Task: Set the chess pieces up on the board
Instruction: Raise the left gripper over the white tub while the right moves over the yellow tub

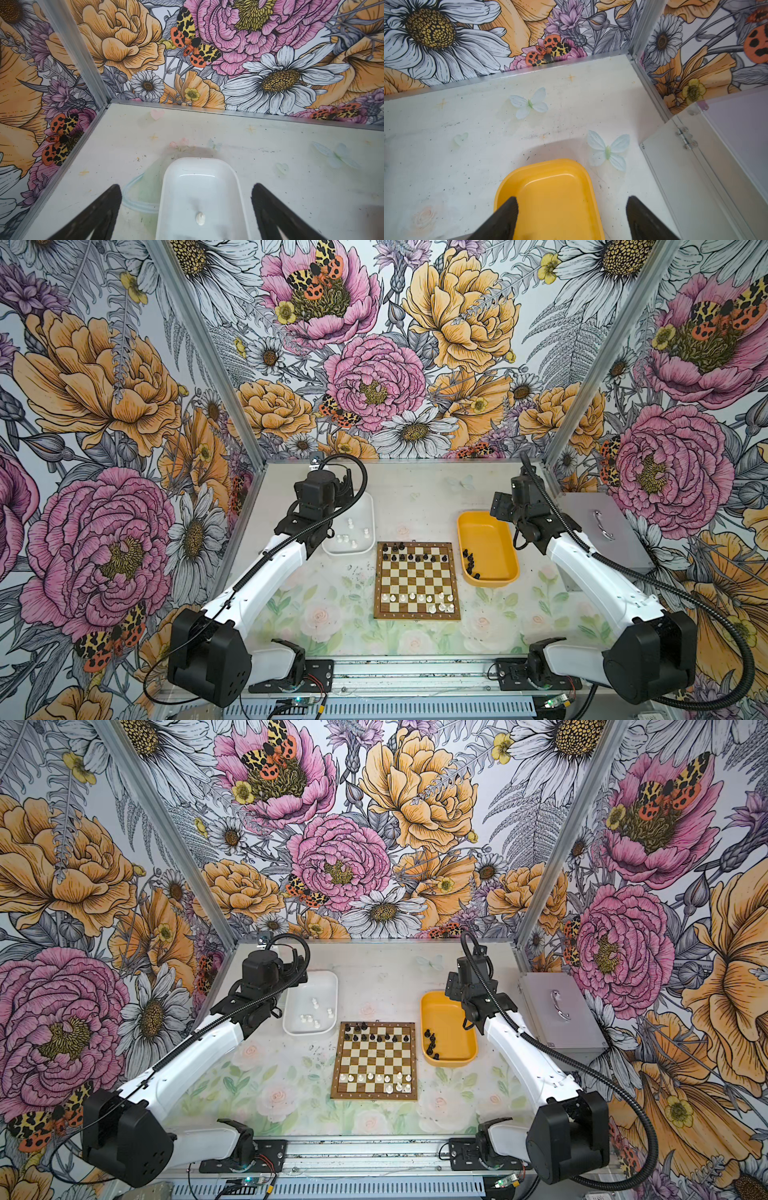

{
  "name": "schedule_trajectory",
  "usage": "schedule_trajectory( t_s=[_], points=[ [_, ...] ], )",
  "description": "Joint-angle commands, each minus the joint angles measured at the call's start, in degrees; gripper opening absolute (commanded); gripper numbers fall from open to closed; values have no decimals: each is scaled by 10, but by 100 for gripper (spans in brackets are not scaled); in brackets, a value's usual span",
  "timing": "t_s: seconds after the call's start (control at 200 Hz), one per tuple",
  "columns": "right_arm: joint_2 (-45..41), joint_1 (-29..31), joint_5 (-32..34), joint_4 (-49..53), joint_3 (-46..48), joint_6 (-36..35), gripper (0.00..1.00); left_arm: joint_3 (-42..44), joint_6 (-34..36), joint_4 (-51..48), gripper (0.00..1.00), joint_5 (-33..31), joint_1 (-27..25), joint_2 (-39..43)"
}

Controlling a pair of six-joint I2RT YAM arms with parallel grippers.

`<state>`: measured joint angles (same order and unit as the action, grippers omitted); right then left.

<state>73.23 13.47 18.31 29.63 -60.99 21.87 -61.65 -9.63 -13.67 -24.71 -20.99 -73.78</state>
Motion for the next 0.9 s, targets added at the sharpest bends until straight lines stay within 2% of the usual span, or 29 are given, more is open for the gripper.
schedule_trajectory(
  t_s=[0.0,0.085,0.27,0.435,0.555,0.62,0.785,0.821,0.896],
  points=[
    [4,37,-10,58,-31,19,84,-30,-42,-81,99,2,-4,-19],
    [18,68,-4,73,-43,27,99,-53,-52,-104,99,17,-11,-41],
    [55,110,20,100,-72,42,100,-113,-79,-170,99,26,-20,-108],
    [68,113,19,112,-71,47,96,-129,-103,-196,99,38,-23,-137],
    [85,110,4,127,-70,36,81,-133,-107,-195,99,42,-23,-144],
    [93,111,-2,133,-68,37,80,-139,-106,-198,98,49,-21,-157],
    [99,110,-18,133,-65,53,90,-176,-116,-226,93,72,-13,-206],
    [101,111,-22,133,-69,54,99,-182,-119,-233,91,77,-10,-218],
    [104,110,-26,133,-78,52,100,-196,-128,-252,87,86,-5,-239]
  ],
)
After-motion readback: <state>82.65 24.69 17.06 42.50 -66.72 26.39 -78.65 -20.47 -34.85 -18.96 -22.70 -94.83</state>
